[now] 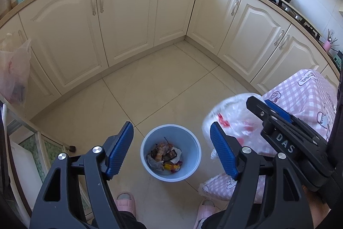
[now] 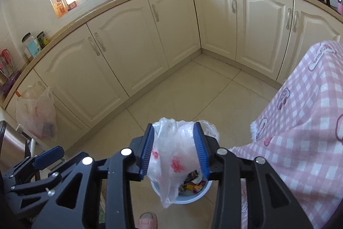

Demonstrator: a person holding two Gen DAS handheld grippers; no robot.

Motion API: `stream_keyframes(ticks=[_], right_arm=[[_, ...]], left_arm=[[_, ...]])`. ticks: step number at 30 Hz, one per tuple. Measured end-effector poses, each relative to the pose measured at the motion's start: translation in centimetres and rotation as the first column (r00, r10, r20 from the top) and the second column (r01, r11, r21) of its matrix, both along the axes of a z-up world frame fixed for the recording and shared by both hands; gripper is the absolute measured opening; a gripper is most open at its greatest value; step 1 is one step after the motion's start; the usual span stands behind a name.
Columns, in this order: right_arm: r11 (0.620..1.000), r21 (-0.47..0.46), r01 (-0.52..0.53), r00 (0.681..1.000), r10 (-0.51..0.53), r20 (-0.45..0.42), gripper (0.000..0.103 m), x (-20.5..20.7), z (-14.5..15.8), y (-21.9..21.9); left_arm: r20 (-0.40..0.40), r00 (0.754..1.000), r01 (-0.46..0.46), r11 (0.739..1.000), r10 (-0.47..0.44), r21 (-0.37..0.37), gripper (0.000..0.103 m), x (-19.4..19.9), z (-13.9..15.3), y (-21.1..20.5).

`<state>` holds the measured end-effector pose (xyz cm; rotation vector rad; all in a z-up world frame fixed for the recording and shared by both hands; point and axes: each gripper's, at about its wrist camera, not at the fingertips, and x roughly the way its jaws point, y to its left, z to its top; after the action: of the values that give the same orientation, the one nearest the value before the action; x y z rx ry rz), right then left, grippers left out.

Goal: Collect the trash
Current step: 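Open the right tool over the bucket to drop the white plastic bag, then move both tools back to the table toward the wrapper and orange slice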

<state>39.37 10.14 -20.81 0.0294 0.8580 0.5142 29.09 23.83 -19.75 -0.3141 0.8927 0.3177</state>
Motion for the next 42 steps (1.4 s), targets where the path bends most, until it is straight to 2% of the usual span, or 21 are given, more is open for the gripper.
stream_keyframes(ticks=[4, 5, 7, 12, 17, 23, 27, 33, 36, 39, 42], right_arm=[[0.999, 0.032, -0.016, 1.000, 0.016, -0.019, 0.040, 0.6, 0.5, 0.4], [0.999, 0.030, -0.018, 1.000, 0.019, -0.022, 0.052, 0.7, 0.6, 0.5], [1.000, 0.021, -0.006, 1.000, 0.006, -0.007, 0.058, 0.6, 0.9, 0.6], [1.000, 0.024, -0.015, 1.000, 0.015, -0.003, 0.058, 0.4, 1.5, 0.5], [1.000, 0.019, 0.011, 1.000, -0.012, 0.024, 0.058, -0.6, 2.6, -1.4], [0.996, 0.033, 0.081, 0.993, -0.084, 0.085, 0.058, -2.0, 5.5, -6.3], [0.988, 0.054, 0.144, 0.979, -0.151, 0.139, 0.058, -3.1, 8.2, -11.4], [0.960, 0.086, 0.266, 0.941, -0.278, 0.194, 0.060, -4.4, 11.0, -20.5], [0.936, 0.086, 0.341, 0.910, -0.352, 0.218, 0.061, -4.9, 11.8, -25.4], [0.905, 0.078, 0.419, 0.876, -0.425, 0.226, 0.061, -5.2, 12.0, -30.2], [0.873, 0.065, 0.483, 0.851, -0.485, 0.200, 0.061, -4.7, 11.4, -34.9]], left_arm=[[0.005, 1.000, -0.006, 1.000, 0.006, 0.009, 0.071, -0.2, 0.5, -0.2], [0.007, 1.000, -0.010, 1.000, 0.010, 0.009, 0.071, -0.3, 0.7, -0.2], [0.011, 1.000, -0.019, 1.000, 0.019, 0.011, 0.073, -0.3, 0.9, -0.1], [0.011, 1.000, -0.021, 1.000, 0.021, 0.017, 0.073, -0.1, 1.3, -0.1], [0.033, 0.999, -0.003, 1.000, 0.003, 0.015, 0.073, -0.1, 2.3, -1.3], [0.088, 0.994, 0.064, 0.998, -0.066, 0.019, 0.073, -0.2, 4.8, -4.6], [0.133, 0.981, 0.136, 0.990, -0.139, 0.030, 0.073, -0.2, 6.9, -8.1], [0.172, 0.942, 0.280, 0.958, -0.286, 0.062, 0.074, 1.0, 9.3, -15.6], [0.177, 0.912, 0.361, 0.929, -0.369, 0.079, 0.074, 2.0, 10.1, -19.9], [0.181, 0.869, 0.451, 0.888, -0.461, 0.092, 0.074, 3.2, 10.7, -24.6], [0.177, 0.833, 0.515, 0.852, -0.524, 0.095, 0.074, 4.6, 10.7, -28.2]])
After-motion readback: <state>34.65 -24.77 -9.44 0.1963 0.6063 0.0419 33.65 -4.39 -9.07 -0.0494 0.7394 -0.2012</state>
